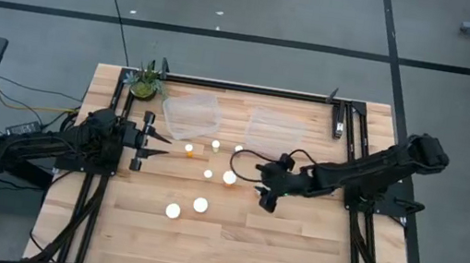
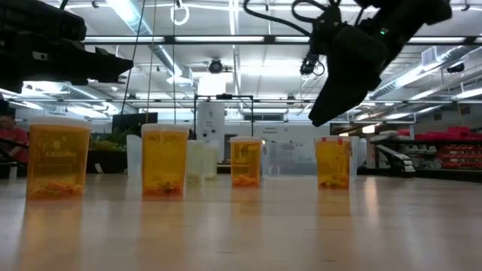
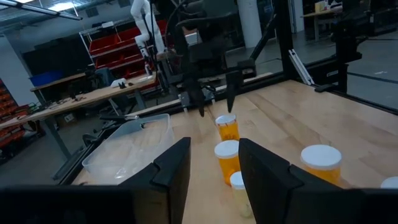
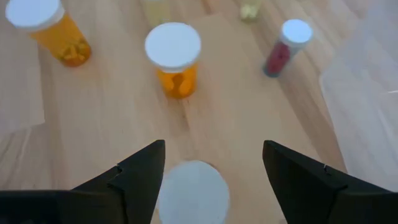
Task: Pick and place medicine bottles into bin by pill shape (circle, oval)
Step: Put the orange pill bottle into the right bin
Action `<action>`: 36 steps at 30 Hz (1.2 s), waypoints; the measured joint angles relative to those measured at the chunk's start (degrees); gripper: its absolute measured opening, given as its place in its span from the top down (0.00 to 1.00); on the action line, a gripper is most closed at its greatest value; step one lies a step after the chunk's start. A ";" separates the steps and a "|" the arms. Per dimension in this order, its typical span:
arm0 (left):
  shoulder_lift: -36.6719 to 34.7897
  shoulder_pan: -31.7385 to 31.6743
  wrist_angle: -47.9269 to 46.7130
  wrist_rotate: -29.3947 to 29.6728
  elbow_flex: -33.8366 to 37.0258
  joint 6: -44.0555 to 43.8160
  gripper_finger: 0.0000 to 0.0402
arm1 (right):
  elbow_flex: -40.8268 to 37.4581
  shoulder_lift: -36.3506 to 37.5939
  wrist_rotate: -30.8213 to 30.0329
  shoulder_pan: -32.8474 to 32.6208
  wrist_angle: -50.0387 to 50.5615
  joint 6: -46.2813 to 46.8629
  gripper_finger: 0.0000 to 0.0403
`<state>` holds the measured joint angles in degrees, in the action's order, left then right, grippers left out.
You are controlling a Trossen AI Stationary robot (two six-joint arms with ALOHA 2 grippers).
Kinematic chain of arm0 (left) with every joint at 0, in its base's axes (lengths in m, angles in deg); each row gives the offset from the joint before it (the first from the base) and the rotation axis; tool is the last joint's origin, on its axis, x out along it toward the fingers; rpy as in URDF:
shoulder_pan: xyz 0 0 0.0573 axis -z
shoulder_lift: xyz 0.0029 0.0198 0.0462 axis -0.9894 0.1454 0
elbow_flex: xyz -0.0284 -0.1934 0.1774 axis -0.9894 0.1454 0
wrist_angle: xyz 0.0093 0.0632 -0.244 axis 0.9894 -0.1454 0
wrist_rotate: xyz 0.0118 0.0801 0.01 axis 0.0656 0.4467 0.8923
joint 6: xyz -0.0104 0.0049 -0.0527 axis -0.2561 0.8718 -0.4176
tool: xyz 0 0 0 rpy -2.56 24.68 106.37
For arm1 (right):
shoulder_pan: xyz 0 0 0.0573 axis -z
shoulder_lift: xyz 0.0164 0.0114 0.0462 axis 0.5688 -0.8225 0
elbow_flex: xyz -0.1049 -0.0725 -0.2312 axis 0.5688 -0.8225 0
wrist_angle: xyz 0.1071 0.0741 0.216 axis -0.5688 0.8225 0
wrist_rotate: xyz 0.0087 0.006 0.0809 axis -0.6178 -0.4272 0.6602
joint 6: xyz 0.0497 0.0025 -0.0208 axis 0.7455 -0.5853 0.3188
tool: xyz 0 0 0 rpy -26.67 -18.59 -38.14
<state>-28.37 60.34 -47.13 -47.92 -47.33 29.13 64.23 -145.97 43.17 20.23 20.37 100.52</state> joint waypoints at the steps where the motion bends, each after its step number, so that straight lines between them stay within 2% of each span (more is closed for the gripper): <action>1: -0.01 0.02 0.04 0.00 0.01 0.02 0.64 | 1.49 -0.93 0.59 0.02 1.25 0.12 0.29; 8: 0.01 0.00 -0.01 0.00 -0.01 0.00 0.66 | 12.11 -7.26 3.08 0.06 13.42 0.83 0.23; 17: -0.01 0.00 0.01 0.01 -0.01 0.01 0.63 | 23.86 -16.11 7.34 0.48 26.03 1.39 0.22; 27: 0.01 0.00 -0.02 0.02 -0.01 0.00 0.65 | 25.46 -19.60 10.26 2.86 30.48 1.19 0.22; 36: 0.01 0.00 -0.01 0.00 -0.01 0.00 0.63 | 25.45 -19.87 13.25 2.82 32.82 3.17 0.22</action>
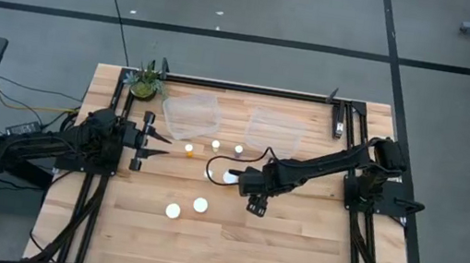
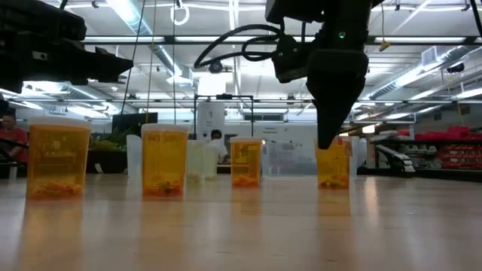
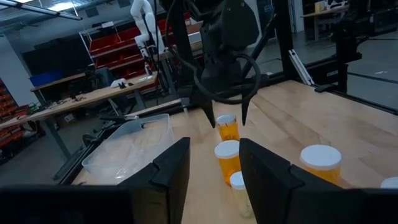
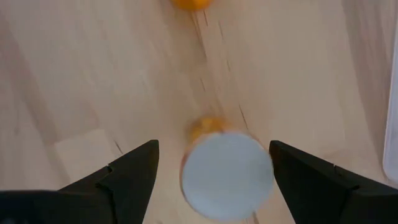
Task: Pick and place medicine bottles into bin by pill shape (circle, oval)
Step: Put the orange pill bottle into the right bin
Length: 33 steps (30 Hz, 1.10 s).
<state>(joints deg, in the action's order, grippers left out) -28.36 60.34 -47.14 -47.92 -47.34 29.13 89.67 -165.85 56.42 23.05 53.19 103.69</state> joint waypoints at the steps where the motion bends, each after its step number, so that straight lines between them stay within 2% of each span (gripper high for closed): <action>1: -0.02 0.00 0.02 0.00 0.00 0.02 0.63 | 0.00 0.00 0.12 0.00 0.58 0.27 0.22; 6: 0.00 0.00 0.02 0.00 0.00 0.01 0.64 | 0.00 0.00 0.22 0.00 1.08 0.42 0.24; 20: 0.00 0.00 0.02 0.00 0.02 0.00 0.64 | -0.09 0.02 1.07 0.00 2.42 0.50 0.39; 27: 0.00 0.02 0.02 0.00 0.00 0.00 0.63 | -0.03 1.10 1.19 1.53 3.31 -0.66 0.41; 33: -0.02 0.01 0.02 0.01 0.01 0.02 0.65 | 3.55 2.97 0.14 4.63 8.73 -1.74 0.41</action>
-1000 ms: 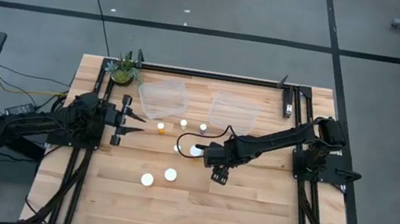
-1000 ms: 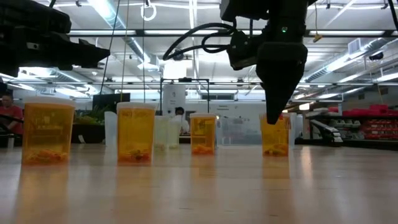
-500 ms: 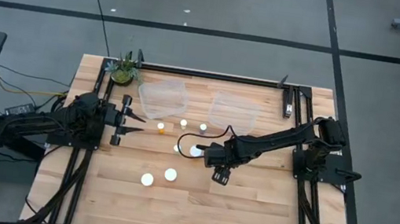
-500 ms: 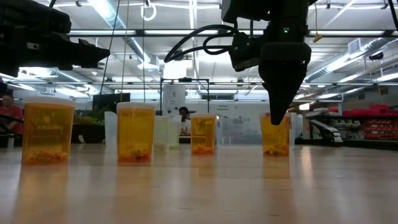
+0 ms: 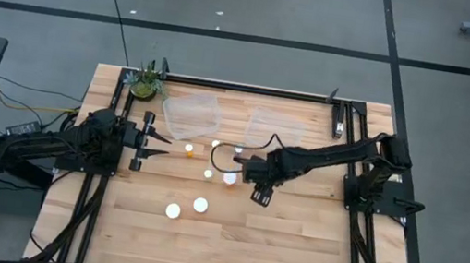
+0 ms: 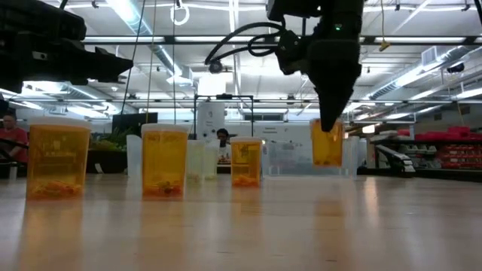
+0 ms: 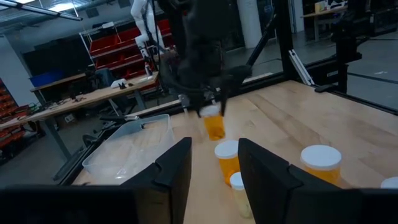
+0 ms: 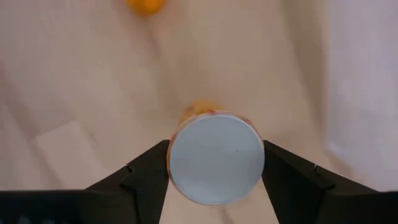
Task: Pick and place medicine bottles into bin by pill shape (circle, oval)
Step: Put the orange pill bottle into the right bin
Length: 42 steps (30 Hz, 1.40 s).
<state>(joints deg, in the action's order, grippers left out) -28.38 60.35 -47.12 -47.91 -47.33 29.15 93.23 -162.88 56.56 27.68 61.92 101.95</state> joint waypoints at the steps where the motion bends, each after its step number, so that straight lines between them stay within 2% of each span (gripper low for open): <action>1: 0.01 0.00 0.00 0.00 -0.01 -0.02 0.65 | 1.15 0.00 -0.67 0.61 1.77 -0.38 0.41; 11: 0.02 -0.01 0.00 -0.01 -0.01 -0.02 0.63 | 9.61 0.00 -2.33 8.24 10.01 -6.38 0.41; 24: 0.01 0.00 0.01 -0.01 0.00 -0.04 0.65 | 10.74 -0.02 -2.55 20.06 12.93 -11.66 0.41; 35: 0.00 -0.01 0.01 0.01 -0.01 -0.04 0.64 | 5.89 -0.04 -2.56 27.75 11.57 -14.58 0.41; 42: 0.02 -0.01 0.02 0.01 -0.01 -0.04 0.65 | 0.82 -0.04 -1.48 31.94 6.23 -16.84 0.41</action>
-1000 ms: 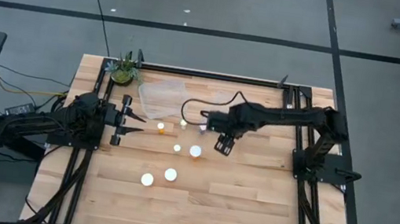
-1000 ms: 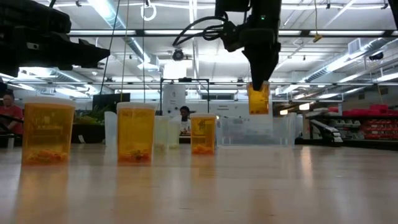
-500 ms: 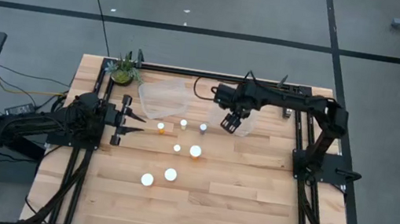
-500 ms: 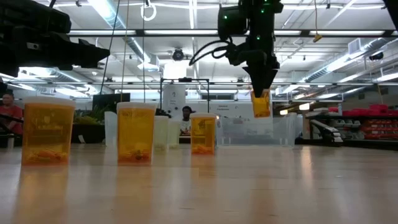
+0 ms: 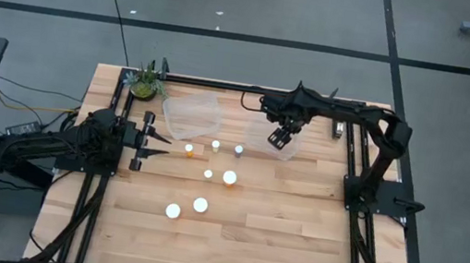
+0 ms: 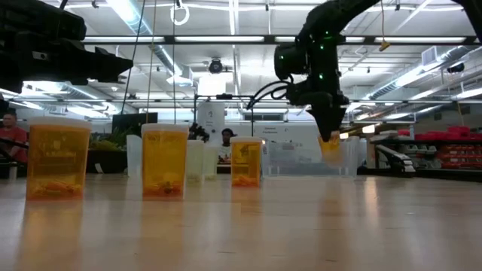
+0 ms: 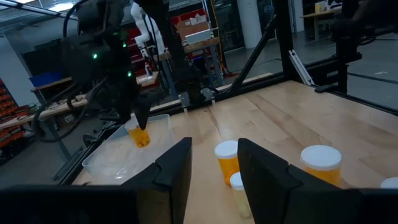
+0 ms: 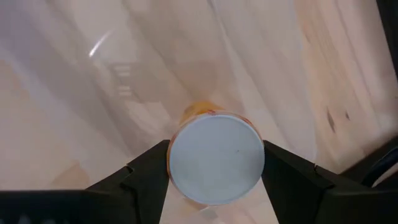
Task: Pick and place medicine bottles into bin by pill shape (circle, oval)
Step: Put the orange pill bottle into the right bin
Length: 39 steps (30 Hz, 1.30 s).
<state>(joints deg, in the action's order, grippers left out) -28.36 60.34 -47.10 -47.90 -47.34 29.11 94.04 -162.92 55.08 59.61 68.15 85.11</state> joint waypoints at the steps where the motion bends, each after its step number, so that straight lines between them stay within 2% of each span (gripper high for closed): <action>1: 0.00 0.02 0.00 -0.02 0.02 0.00 0.65 | -0.59 0.00 0.02 0.58 -0.63 -0.23 0.41; 8: -0.02 0.00 0.00 0.00 0.00 0.00 0.63 | -2.93 0.00 2.43 3.71 -4.22 -1.14 0.41; 15: -0.01 0.01 0.00 -0.02 0.01 0.00 0.65 | -3.32 0.00 4.55 3.94 -6.82 -1.11 0.41; 39: -0.01 0.00 0.00 -0.01 0.01 -0.01 0.66 | -3.32 0.00 4.34 3.94 -6.52 1.10 0.39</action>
<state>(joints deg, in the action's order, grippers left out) -28.36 60.34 -47.10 -47.92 -47.33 29.10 90.72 -162.92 59.42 63.55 61.63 86.21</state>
